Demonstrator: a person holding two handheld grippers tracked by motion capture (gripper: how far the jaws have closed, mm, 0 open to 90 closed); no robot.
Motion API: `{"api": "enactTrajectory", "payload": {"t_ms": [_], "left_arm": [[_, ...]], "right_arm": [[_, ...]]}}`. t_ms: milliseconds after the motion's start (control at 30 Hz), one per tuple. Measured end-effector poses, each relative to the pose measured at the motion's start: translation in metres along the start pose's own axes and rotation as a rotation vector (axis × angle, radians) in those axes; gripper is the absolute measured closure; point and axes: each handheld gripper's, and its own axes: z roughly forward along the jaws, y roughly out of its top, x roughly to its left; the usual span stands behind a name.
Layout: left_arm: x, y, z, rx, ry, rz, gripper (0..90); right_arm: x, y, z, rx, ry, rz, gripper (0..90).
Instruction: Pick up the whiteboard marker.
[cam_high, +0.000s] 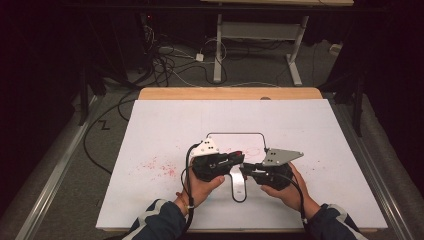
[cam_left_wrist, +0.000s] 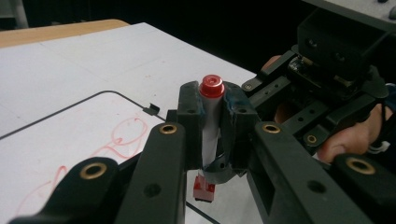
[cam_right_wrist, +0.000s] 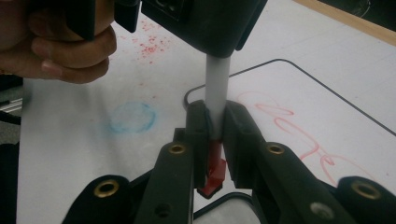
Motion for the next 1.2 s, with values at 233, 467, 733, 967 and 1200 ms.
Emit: {"api": "enactTrajectory", "payload": {"t_ms": [233,467,733,967,1200], "left_arm": [[-0.001,0.001,0.001,0.01,0.02,0.02,77.3],[-0.005,0.005,0.001,0.046,0.069,0.088,36.1],[-0.009,0.003,-0.028,0.096,0.23,0.298,18.7],[-0.001,-0.005,-0.049,0.131,0.33,0.352,18.7],[0.011,-0.025,-0.069,0.176,0.403,0.343,18.7]], "right_arm": [[0.0,-0.001,0.002,0.001,-0.024,-0.012,82.1],[-0.001,-0.002,0.006,-0.02,-0.044,-0.001,82.2],[-0.007,-0.003,0.0,-0.057,-0.053,0.017,82.2],[-0.013,-0.005,-0.006,-0.076,-0.053,0.033,82.2],[-0.021,-0.003,-0.013,-0.11,-0.063,0.05,82.2]]}}
